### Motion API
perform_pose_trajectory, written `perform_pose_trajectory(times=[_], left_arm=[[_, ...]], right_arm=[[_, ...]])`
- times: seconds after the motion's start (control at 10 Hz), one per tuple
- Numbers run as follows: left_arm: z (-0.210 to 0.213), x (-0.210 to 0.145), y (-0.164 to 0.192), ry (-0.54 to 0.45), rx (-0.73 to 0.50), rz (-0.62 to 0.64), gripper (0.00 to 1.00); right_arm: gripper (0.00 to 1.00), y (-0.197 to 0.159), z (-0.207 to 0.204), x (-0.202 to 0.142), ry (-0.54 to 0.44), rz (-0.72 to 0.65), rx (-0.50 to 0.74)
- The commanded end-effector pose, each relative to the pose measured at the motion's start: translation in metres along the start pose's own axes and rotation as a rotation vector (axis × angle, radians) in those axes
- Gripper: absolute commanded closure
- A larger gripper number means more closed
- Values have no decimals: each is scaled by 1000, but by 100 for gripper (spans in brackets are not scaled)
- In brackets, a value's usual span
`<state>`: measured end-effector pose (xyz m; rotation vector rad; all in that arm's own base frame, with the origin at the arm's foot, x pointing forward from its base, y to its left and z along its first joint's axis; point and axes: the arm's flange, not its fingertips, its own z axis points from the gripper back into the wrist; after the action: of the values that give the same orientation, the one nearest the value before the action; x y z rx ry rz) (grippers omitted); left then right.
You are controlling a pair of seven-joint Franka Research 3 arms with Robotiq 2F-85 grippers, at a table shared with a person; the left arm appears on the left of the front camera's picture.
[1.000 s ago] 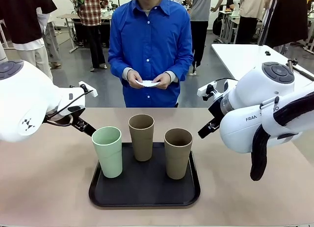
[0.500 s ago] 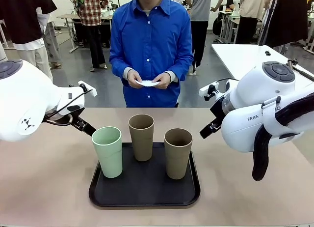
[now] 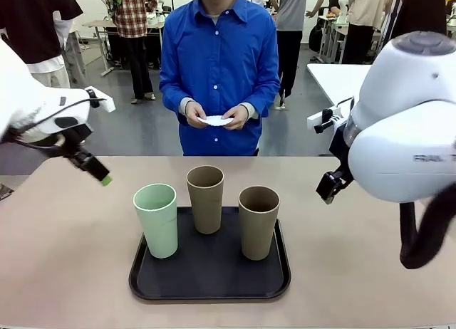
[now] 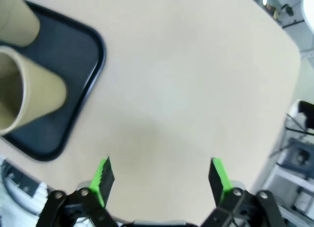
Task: Place coasters on the table and set cups on them.
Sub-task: Pick up one Reusable plastic cup and place it on a coaster set by the human.
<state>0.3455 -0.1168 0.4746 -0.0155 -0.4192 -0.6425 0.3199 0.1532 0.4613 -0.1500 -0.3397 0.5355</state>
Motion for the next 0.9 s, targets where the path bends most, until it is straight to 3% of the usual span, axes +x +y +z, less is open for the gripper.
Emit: perform_pose_trajectory(times=[0.0,0.1,0.3,0.4,0.8], left_arm=[[35,-43,-16,146,-43,-14,0],[44,-58,-29,223,-49,-4,0],[55,-72,-39,199,35,1,0],[48,-47,-24,215,-59,-18,0],[55,-50,-30,225,-46,-21,0]], right_arm=[[0,30,44,-27,3,4,-1],[0,36,55,-45,4,8,-12],[0,36,51,-69,18,-3,-37],[0,32,66,-34,3,24,-30],[0,34,72,-40,9,23,-36]])
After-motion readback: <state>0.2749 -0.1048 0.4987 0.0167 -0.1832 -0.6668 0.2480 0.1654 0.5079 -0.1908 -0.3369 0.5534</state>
